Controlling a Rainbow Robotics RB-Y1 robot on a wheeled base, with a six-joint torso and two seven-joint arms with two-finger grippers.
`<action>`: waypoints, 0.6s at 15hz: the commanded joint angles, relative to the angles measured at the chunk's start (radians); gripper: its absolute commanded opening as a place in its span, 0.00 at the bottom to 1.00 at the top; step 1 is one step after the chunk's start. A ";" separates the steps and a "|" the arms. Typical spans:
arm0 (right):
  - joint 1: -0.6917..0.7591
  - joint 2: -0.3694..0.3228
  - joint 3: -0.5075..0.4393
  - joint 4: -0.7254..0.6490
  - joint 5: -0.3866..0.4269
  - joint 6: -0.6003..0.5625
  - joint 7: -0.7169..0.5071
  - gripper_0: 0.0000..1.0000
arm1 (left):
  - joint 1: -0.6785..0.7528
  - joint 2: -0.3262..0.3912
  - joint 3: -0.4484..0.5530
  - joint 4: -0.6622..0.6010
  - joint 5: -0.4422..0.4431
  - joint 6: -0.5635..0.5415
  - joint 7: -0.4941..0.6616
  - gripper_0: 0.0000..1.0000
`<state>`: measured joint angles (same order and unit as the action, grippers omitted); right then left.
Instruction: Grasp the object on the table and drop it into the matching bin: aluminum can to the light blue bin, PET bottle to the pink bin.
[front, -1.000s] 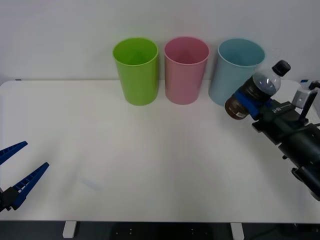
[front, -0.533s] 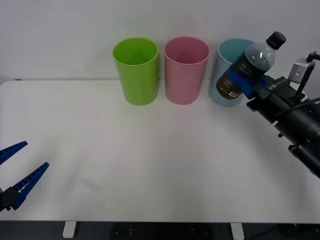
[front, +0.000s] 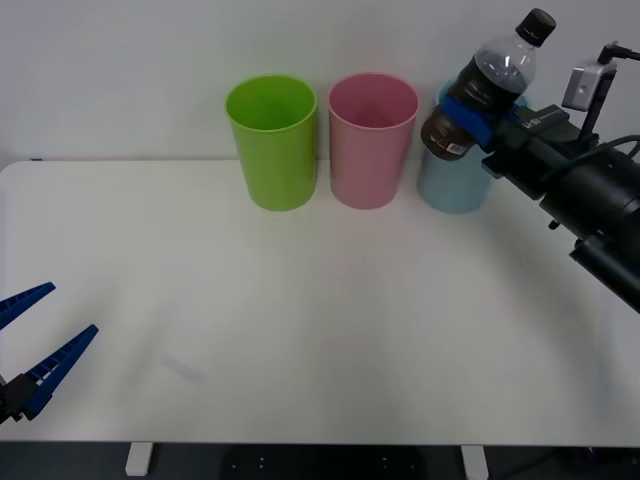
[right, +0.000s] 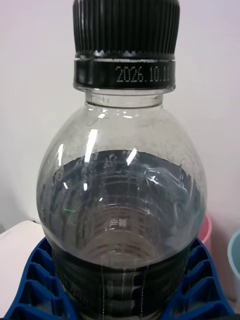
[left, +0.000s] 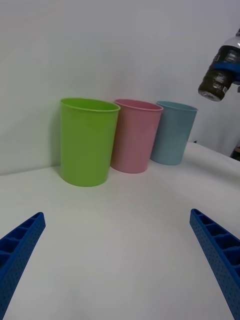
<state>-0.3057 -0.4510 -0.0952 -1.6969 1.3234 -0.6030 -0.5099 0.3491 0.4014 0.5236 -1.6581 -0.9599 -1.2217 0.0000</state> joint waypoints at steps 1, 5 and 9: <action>-0.076 0.002 0.015 0.083 0.014 0.000 0.007 0.00 | 0.000 0.000 0.000 0.000 0.000 0.000 0.000 1.00; -0.200 0.005 0.035 0.217 0.053 0.000 0.027 0.00 | 0.000 0.000 0.000 0.000 0.000 0.000 0.000 1.00; -0.312 0.017 0.057 0.356 0.071 0.000 0.047 0.00 | 0.000 0.000 0.000 0.000 0.000 0.000 0.000 1.00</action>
<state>-0.5940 -0.4387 -0.0431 -1.3703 1.3924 -0.6022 -0.4686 0.3490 0.4014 0.5236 -1.6581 -0.9599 -1.2217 0.0000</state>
